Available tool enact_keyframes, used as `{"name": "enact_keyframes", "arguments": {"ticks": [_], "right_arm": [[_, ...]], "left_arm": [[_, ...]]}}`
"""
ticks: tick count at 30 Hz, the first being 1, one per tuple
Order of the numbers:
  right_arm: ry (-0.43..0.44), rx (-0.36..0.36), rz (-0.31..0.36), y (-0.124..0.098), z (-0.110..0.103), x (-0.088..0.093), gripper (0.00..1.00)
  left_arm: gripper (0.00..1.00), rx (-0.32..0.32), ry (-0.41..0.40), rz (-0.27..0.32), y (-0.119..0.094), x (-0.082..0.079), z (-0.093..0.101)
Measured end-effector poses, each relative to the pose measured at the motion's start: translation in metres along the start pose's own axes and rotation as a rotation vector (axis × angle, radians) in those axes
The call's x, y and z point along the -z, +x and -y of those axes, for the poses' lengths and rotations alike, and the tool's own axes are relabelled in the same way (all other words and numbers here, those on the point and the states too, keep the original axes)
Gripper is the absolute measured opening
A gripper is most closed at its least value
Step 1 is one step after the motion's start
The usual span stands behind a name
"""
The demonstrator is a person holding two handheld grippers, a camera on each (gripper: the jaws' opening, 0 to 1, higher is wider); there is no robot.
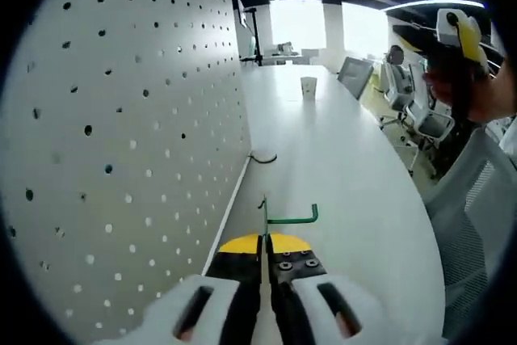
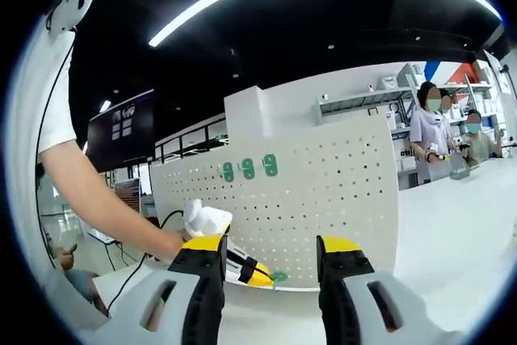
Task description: Insert the hook assembly into the mounting plate slot until the hook locks in place.
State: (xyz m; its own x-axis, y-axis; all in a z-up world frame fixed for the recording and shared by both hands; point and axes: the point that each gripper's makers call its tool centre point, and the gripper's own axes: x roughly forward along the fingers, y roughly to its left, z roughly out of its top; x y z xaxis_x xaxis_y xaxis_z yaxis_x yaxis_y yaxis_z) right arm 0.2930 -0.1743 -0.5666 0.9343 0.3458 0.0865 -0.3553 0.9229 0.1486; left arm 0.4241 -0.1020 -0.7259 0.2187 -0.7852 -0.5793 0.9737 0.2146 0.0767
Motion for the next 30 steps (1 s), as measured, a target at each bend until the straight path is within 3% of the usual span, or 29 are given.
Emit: {"name": "enact_keyframes", "arguments": {"ticks": [11, 20, 30], "right_arm": [[0.002, -0.009, 0.014, -0.001, -0.005, -0.009, 0.42], [0.001, -0.031, 0.025, 0.004, -0.011, -0.019, 0.42], [0.012, -0.040, 0.029, 0.005, -0.017, -0.023, 0.41]], "left_arm": [[0.01, -0.030, 0.005, 0.087, -0.024, -0.021, 0.006], [0.01, -0.072, -0.029, 0.154, -0.044, -0.034, 0.002], [0.01, -0.094, -0.052, 0.226, -0.061, -0.048, 0.010]]}}
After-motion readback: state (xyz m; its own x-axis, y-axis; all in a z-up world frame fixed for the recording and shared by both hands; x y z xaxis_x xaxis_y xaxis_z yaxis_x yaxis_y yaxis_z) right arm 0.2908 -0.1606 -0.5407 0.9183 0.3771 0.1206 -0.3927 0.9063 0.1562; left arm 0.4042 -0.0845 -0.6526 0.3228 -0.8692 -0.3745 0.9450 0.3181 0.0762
